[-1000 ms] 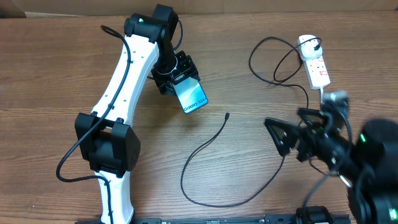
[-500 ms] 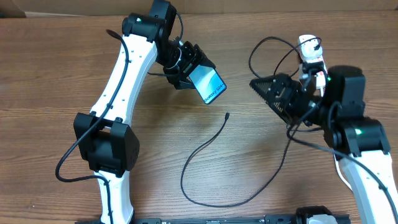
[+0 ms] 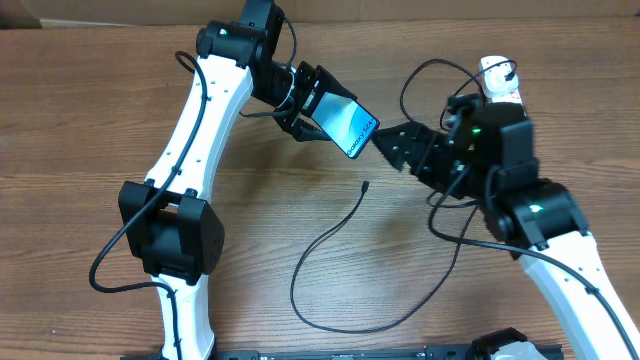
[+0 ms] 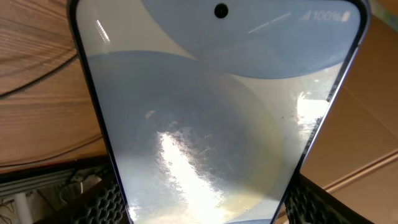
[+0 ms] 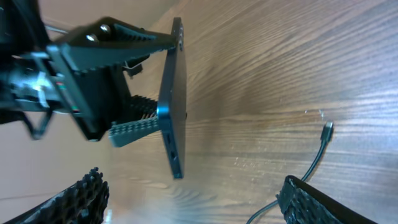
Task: Plug charger to phone and switch on socket
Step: 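Close the right gripper on the phone's bottom end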
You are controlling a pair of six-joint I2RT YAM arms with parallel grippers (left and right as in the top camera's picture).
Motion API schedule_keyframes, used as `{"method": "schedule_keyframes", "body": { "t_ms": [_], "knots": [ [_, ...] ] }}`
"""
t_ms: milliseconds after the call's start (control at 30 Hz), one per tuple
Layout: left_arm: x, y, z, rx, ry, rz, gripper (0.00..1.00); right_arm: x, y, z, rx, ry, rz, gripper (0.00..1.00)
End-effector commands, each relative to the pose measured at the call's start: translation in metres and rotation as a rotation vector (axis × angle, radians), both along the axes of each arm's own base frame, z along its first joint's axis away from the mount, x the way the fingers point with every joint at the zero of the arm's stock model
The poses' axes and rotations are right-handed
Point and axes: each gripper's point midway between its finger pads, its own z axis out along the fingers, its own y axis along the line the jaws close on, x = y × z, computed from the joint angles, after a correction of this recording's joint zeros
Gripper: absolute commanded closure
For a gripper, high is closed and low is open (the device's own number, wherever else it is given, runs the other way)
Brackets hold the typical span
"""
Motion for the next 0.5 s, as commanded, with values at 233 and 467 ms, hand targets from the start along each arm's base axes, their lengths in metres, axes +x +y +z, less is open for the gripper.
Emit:
{"method": "schedule_keyframes", "body": {
  "t_ms": [233, 467],
  "knots": [
    [-0.010, -0.009, 0.035, -0.082, -0.022, -0.017, 0.31, 0.035, 0.009, -0.012, -0.111, -0.076, -0.076, 0.20],
    [-0.010, -0.009, 0.033, -0.068, -0.025, -0.015, 0.31, 0.045, 0.015, -0.013, -0.096, -0.098, -0.072, 0.31]
  ]
}}
